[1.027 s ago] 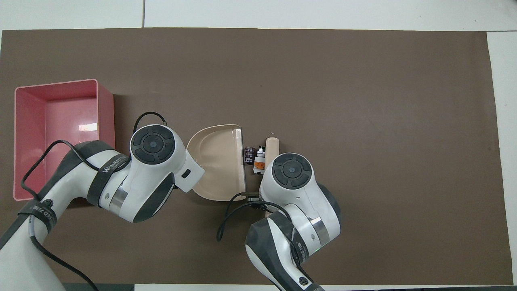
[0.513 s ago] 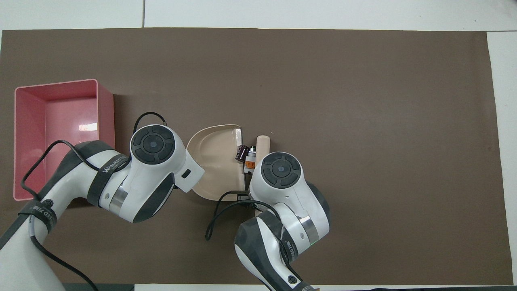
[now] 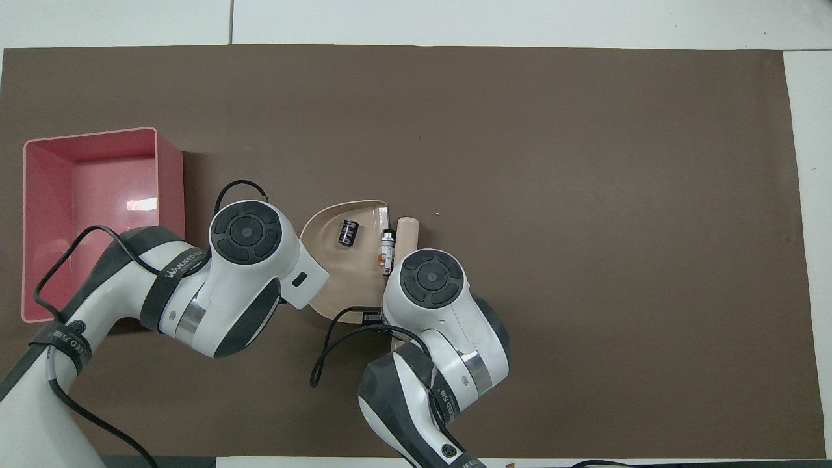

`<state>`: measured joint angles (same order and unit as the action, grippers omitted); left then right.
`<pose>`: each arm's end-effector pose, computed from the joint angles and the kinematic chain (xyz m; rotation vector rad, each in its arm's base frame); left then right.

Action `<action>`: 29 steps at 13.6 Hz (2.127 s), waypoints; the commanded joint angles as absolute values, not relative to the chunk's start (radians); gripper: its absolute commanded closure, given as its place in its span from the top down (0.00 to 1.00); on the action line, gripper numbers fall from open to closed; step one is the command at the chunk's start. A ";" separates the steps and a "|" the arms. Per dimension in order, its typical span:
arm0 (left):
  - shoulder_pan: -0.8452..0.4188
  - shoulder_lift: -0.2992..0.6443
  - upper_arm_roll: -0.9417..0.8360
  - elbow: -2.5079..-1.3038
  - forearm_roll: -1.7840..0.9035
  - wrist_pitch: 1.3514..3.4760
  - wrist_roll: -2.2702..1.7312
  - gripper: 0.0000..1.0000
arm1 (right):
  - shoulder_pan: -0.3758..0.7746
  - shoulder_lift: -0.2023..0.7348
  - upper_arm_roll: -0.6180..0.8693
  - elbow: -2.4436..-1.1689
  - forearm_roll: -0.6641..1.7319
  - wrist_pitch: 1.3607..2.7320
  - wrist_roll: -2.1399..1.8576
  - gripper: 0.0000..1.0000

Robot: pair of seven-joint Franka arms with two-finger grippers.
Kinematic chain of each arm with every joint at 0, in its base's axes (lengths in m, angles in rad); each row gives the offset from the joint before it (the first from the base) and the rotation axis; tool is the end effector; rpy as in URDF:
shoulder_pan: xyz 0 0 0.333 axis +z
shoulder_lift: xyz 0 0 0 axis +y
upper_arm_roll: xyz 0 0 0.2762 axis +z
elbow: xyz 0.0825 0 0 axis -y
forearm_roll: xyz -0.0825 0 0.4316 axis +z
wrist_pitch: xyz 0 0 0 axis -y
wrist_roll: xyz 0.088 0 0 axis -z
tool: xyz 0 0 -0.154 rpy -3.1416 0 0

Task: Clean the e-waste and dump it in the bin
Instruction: 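Lift the dustpan with the left gripper while the right gripper returns the brush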

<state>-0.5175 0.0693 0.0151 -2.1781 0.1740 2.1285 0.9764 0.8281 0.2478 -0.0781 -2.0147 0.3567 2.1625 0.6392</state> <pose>0.4974 -0.2566 0.2346 -2.1273 2.1466 0.2256 0.4268 0.4340 0.2105 -2.9726 0.1526 0.3662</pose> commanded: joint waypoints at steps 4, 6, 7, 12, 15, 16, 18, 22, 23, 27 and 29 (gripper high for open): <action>-0.528 0.071 0.025 -2.178 0.198 2.129 0.966 0.00 | 0.867 0.311 -0.064 -1.933 0.414 2.221 0.705 0.00; -0.523 0.071 0.025 -2.180 0.198 2.132 0.977 0.00 | 0.881 0.328 -0.064 -1.919 0.411 2.212 0.722 0.00; -0.522 0.072 0.025 -2.180 0.198 2.132 0.983 0.00 | 0.881 0.328 -0.066 -1.919 0.404 2.204 0.723 0.00; -0.514 0.071 0.025 -2.203 0.198 2.192 1.014 0.00 | 0.815 0.281 -0.069 -1.894 0.337 2.040 0.672 0.00; -0.488 0.072 0.023 -2.210 0.193 2.238 1.086 0.00 | 0.760 0.210 -0.071 -1.899 0.336 1.930 0.609 0.00; -0.486 0.072 0.023 -2.218 0.187 2.255 1.097 0.00 | 0.743 0.190 -0.072 -1.902 0.333 1.895 0.583 0.00; -0.469 0.074 0.021 -2.221 0.176 2.269 1.112 0.00 | 0.680 0.143 -0.074 -1.907 0.298 1.812 0.520 0.00; -0.443 0.063 0.023 -2.218 0.034 2.266 1.254 0.00 | 0.484 0.043 -0.074 -1.942 0.180 1.625 0.313 0.00; -0.418 0.060 0.023 -2.218 0.023 2.266 1.278 0.00 | 0.447 0.016 -0.074 -1.966 0.145 1.606 0.270 0.00; -0.361 0.032 0.021 -2.207 -0.060 2.253 1.383 0.00 | 0.313 -0.038 -0.074 -2.074 0.029 1.623 0.201 0.00; -0.333 0.011 0.020 -2.194 -0.069 2.241 1.396 0.00 | 0.192 -0.043 -0.074 -2.106 0.014 1.664 0.103 0.00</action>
